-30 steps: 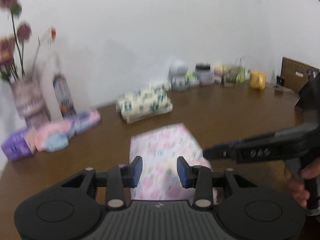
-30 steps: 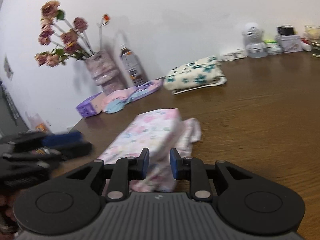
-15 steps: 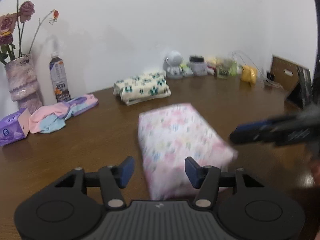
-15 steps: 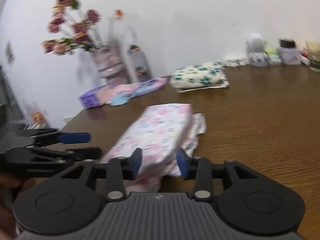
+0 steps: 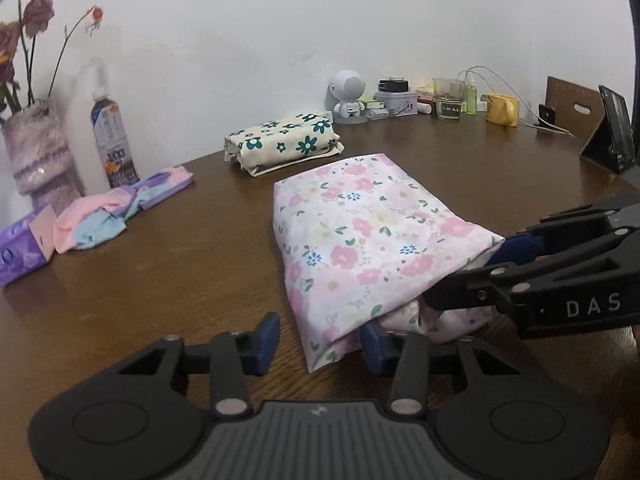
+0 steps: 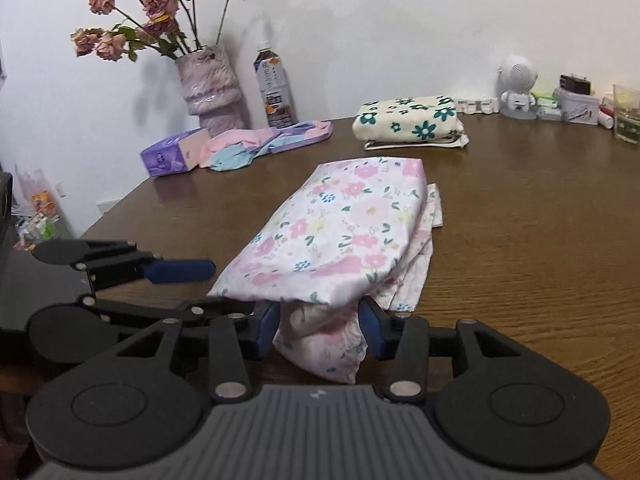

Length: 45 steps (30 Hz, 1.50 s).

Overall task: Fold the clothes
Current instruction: 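Press the folded edge down with both grippers closed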

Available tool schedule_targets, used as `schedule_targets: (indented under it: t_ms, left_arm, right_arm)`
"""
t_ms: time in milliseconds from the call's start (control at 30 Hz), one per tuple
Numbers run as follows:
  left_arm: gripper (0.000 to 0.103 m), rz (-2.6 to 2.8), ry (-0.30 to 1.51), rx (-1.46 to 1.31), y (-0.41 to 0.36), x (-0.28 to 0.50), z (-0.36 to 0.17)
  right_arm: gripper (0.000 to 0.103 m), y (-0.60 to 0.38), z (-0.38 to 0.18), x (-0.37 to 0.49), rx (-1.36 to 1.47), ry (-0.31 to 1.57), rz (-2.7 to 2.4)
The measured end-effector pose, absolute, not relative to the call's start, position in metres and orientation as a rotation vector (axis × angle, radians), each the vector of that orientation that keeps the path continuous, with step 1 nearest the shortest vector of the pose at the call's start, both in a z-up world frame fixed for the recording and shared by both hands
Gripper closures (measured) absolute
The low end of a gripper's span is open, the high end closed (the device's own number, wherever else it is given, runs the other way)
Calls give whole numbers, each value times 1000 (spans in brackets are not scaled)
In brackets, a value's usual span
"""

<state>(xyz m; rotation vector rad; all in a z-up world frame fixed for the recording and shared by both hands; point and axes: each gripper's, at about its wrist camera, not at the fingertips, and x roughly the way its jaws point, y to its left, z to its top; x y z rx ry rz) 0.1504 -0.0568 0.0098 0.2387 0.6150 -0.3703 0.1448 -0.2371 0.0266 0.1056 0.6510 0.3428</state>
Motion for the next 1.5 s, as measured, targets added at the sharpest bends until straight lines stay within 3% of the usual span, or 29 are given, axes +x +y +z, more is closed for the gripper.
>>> schedule_targets:
  t_ms: [33,133,300,400,533,600,633,700,967,1167,1300,1500]
  left_arm:
    - [86,-368,616,224,-56,152,9]
    - [98,-362,619,158,-52,154,8]
    - [100,-355,600,107,-54,146,9]
    - [100,-341,609,79,-55,144,7]
    - [89,-331,608,89,-56,142,9]
    - [85,-320,607,103,-58,143,9]
    - [87,-318,614,101,-58,145,7]
    - [102,-320,629,78,-55,148,4]
    - [102,-299,613,4,-46,142,4]
    - [91,-308,624,20,-49,138,4]
    - [102,-303,641,0,-49,142,-1]
    - [103,-295,643,-56,-41,140,-2]
  right_arm:
    - [70,-237,26,145,96,652,325]
    - [86,-242,21,149,84,671,295]
    - [98,-250,16,145,28,665,278]
    - [97,-250,15,143,5,667,280]
    - [84,-251,20,134,0,640,275]
    - [84,-250,22,133,-8,625,266]
    - [86,-250,23,133,-13,618,261]
    - [96,-247,19,135,-44,629,255]
    - [98,-229,9,132,-191,641,250]
    - [92,-232,14,126,-191,619,246]
    - [96,-226,9,127,-246,623,244]
    - [98,-222,6,127,-290,628,246]
